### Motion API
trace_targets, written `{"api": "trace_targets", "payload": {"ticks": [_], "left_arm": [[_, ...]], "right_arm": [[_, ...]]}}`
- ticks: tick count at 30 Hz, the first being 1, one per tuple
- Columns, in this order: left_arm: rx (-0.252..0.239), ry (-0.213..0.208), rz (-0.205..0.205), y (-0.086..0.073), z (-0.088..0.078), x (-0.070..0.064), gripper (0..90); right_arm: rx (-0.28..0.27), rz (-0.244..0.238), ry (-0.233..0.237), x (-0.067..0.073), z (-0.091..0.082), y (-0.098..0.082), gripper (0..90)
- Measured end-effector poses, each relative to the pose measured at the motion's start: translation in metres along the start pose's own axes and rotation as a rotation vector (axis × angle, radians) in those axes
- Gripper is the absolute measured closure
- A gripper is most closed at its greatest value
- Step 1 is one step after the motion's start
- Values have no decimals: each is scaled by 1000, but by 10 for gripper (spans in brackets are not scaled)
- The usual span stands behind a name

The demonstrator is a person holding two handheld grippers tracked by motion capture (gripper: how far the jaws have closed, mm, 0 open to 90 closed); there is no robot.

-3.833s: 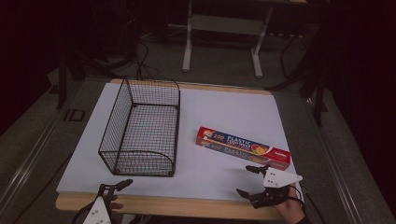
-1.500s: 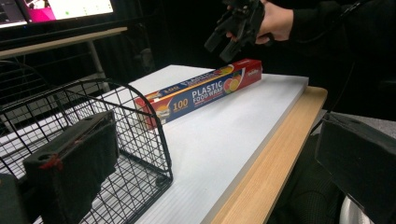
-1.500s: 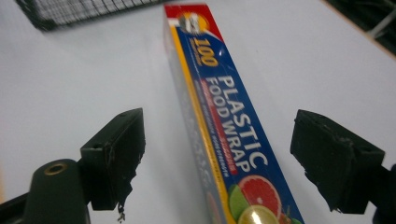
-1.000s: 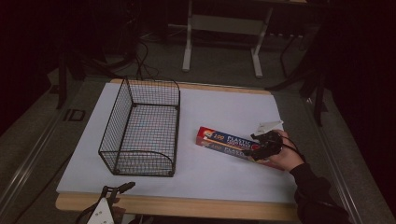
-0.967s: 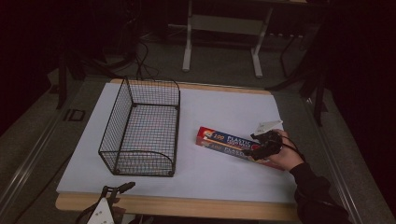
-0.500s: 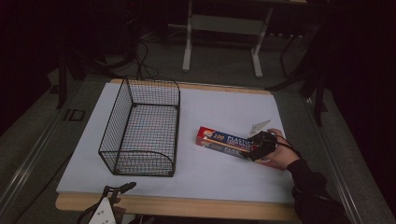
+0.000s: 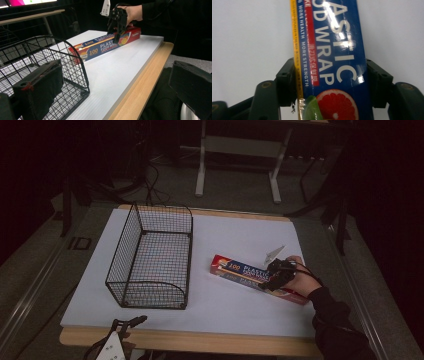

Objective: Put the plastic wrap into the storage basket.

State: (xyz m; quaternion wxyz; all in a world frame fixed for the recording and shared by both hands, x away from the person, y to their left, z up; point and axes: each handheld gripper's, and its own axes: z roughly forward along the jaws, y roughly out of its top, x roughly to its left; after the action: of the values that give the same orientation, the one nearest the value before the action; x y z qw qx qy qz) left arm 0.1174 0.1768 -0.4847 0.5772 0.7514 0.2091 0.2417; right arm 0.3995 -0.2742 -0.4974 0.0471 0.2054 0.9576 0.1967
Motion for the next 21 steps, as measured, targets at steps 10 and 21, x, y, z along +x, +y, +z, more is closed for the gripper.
{"api": "trace_targets", "payload": {"ticks": [10, 21], "left_arm": [[-4, -1, 0, 0, 0, 0, 1], [-3, -1, 2, 0, 0, 0, 1]], "right_arm": [[-67, 142, -44, 6, -7, 1, 393], [-99, 236, -84, 13, -18, 10, 397]]}}
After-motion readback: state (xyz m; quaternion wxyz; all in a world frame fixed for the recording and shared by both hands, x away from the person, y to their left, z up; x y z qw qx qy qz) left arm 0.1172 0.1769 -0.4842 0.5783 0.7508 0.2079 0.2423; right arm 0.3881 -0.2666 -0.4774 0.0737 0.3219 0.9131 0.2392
